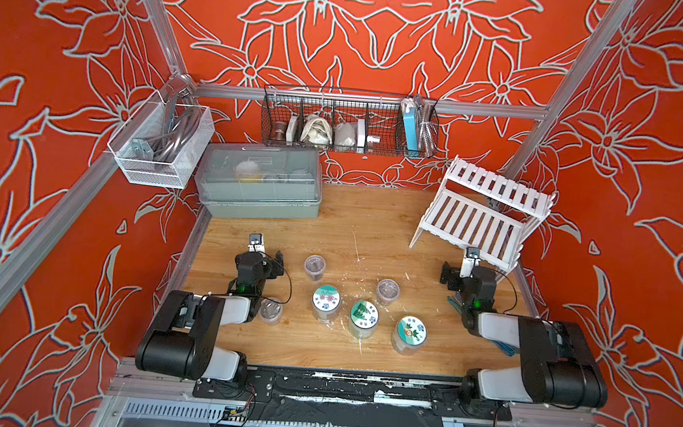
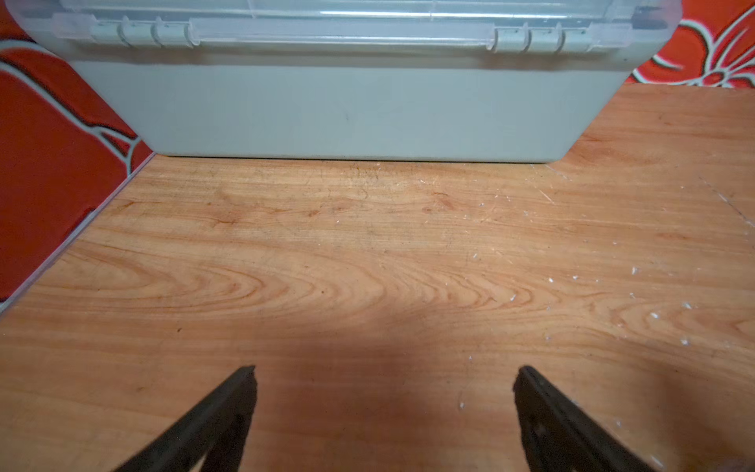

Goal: Place the seed container on the shelf
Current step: Move the shelf to the center of the board.

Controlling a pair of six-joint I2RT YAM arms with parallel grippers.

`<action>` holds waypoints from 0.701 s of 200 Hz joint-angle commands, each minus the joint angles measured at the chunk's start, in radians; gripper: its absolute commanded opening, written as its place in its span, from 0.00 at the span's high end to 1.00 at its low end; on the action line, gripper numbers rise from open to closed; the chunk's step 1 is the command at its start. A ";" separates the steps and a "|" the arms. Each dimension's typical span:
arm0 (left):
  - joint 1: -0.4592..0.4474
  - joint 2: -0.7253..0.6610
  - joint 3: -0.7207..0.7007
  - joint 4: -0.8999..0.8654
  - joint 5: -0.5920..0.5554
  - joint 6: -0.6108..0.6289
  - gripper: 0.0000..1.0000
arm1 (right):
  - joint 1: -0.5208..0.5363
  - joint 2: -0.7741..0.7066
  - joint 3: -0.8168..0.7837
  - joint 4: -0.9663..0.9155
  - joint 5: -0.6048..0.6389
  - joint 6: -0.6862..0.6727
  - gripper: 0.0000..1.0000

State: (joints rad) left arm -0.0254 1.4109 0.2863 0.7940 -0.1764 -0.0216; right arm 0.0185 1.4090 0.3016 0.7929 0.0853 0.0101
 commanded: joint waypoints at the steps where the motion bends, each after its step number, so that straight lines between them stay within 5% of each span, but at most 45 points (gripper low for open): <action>1: 0.005 -0.003 0.013 0.003 0.009 0.011 0.02 | 0.006 -0.001 0.021 0.000 0.000 -0.009 0.01; 102: 0.004 -0.034 0.002 -0.001 0.032 0.021 0.02 | 0.006 -0.012 0.020 0.008 0.006 -0.004 0.00; 140: -0.029 -0.294 0.010 -0.217 -0.039 0.015 0.02 | 0.006 -0.233 0.191 -0.475 0.065 0.057 0.00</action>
State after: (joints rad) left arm -0.0315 1.2724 0.2848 0.6991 -0.1673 -0.0143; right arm 0.0189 1.2995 0.3790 0.5781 0.0998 0.0170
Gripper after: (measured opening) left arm 0.980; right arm 0.994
